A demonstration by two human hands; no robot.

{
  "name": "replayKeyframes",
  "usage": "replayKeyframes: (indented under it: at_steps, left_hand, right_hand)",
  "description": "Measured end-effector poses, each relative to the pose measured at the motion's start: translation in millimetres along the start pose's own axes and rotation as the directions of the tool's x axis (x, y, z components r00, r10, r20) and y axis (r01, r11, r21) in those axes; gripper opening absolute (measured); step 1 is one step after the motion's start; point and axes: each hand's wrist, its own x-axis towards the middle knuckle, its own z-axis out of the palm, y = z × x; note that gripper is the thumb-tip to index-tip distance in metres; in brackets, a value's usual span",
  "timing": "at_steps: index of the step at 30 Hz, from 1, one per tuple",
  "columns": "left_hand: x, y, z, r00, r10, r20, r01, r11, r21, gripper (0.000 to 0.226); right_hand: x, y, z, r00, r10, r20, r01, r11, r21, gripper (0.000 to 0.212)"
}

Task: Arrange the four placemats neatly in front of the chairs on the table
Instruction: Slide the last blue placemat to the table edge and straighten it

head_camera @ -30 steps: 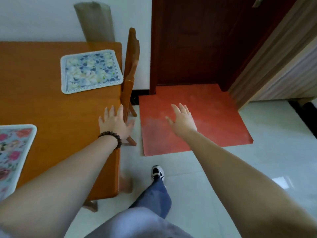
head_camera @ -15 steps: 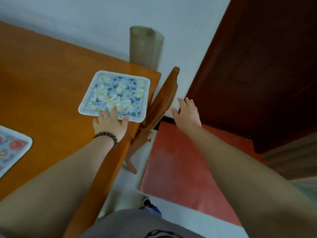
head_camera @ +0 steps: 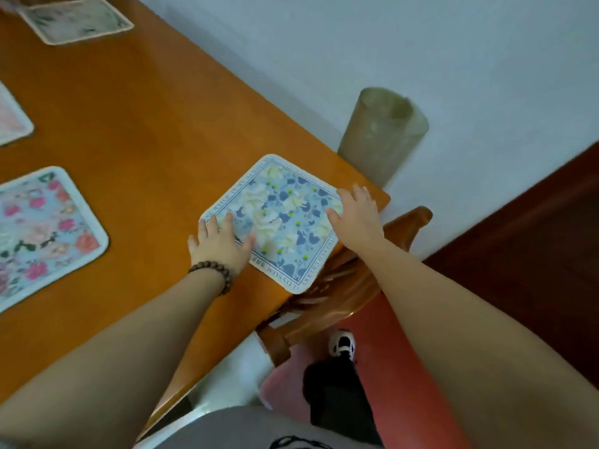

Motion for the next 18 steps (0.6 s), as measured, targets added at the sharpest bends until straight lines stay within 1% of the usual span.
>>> replayKeyframes:
  at_steps: [4, 9, 12, 18]
  left_hand:
    - [24.1, 11.6, 12.7, 0.983, -0.182, -0.005, 0.182, 0.983, -0.030, 0.076]
    - [40.0, 41.2, 20.3, 0.922, -0.386, 0.007, 0.386, 0.920, -0.072, 0.077]
    - [42.2, 55.9, 20.1, 0.891, -0.453, 0.019, 0.453, 0.888, -0.080, 0.077]
    - [39.9, 68.5, 23.1, 0.835, -0.549, 0.032, 0.549, 0.831, -0.088, 0.078]
  right_hand:
    - [69.4, 12.6, 13.1, 0.982, -0.166, 0.088, 0.165, 0.986, 0.015, 0.053]
    - [140.0, 33.4, 24.5, 0.918, -0.305, 0.255, 0.306, 0.951, 0.037, 0.055]
    - [165.6, 43.7, 29.8, 0.874, -0.354, 0.334, 0.363, 0.931, 0.038, 0.057]
    - [185.7, 51.6, 47.8, 0.801, -0.407, 0.438, 0.416, 0.906, 0.081, 0.057]
